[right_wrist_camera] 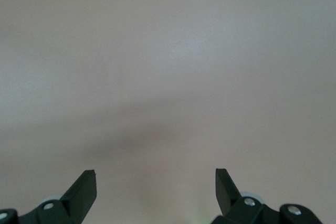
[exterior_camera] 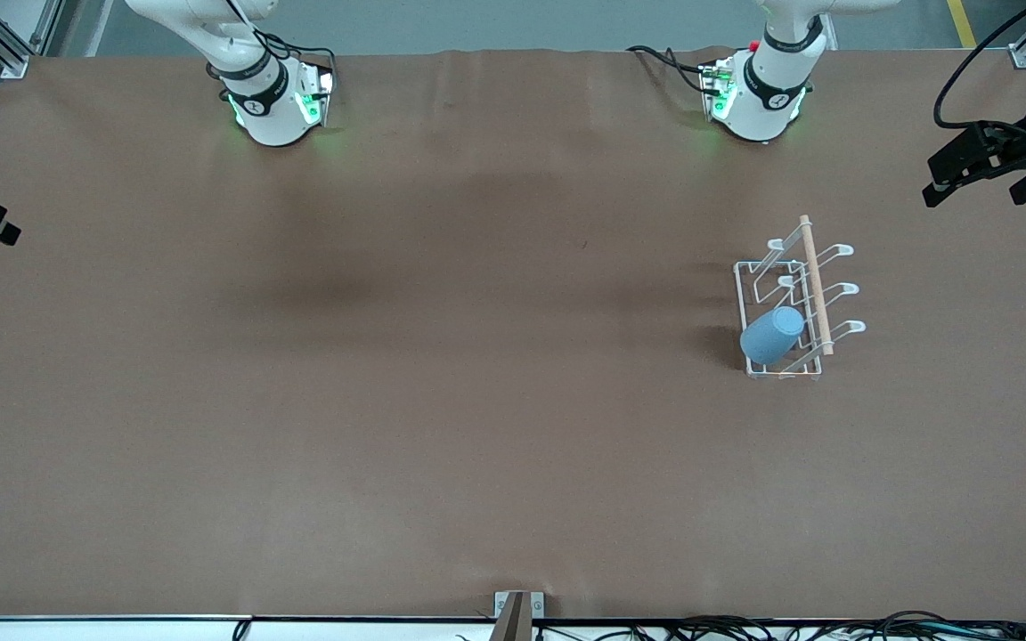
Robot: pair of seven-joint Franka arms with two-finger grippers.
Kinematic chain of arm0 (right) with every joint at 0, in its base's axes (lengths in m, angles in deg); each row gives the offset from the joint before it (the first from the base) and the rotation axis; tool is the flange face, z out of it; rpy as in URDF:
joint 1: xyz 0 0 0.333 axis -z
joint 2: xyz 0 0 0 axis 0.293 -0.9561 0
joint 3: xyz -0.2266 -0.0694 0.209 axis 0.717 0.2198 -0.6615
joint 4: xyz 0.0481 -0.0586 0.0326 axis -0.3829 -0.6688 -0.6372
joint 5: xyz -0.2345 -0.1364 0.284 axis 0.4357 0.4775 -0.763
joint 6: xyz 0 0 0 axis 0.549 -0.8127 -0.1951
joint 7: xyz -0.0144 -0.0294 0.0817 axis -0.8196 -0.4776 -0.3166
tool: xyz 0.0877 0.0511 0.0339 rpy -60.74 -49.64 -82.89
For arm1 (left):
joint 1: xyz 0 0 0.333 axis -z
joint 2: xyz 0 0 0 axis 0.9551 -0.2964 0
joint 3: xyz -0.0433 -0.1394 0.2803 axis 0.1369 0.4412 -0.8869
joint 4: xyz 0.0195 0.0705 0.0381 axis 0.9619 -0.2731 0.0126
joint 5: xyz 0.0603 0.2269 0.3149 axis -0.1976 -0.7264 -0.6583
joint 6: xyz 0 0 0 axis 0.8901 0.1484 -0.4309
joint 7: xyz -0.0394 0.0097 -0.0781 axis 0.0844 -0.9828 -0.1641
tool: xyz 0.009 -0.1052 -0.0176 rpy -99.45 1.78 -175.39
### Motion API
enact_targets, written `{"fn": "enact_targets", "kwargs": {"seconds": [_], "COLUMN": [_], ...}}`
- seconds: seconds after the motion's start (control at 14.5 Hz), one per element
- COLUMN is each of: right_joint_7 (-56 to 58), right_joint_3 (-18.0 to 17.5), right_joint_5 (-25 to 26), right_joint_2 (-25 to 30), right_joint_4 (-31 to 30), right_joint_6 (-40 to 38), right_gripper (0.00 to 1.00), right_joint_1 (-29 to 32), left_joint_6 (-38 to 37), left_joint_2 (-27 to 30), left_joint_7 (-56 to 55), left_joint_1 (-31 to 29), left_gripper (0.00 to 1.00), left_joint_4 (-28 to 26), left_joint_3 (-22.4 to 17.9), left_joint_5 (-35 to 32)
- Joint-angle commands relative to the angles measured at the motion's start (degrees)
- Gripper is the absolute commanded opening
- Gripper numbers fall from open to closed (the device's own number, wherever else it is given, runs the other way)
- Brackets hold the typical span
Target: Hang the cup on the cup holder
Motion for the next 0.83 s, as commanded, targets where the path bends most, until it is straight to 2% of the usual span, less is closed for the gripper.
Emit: {"fn": "enact_targets", "kwargs": {"seconds": [0.0, 0.28, 0.76], "right_joint_7": [0.6, 0.6, 0.6], "right_joint_3": [-0.2, -0.2, -0.2], "right_joint_5": [-0.2, -0.1, -0.2], "right_joint_2": [-0.2, -0.3, -0.3], "right_joint_4": [0.6, 0.6, 0.6], "right_joint_6": [0.0, 0.0, 0.1], "right_gripper": [1.0, 1.0, 1.0], "right_joint_1": [0.4, 0.4, 0.4], "left_joint_6": [2.4, 3.7, 4.0], "left_joint_2": [0.3, 2.0, 1.9], "left_joint_7": [-0.4, -0.3, 0.5], "left_joint_1": [0.2, -0.2, -0.3], "left_gripper": [1.0, 1.0, 1.0], "left_joint_4": [-1.6, -4.7, -4.4], "left_joint_3": [0.2, 0.1, 0.0], "left_joint_5": [-0.4, -0.3, -0.3]}}
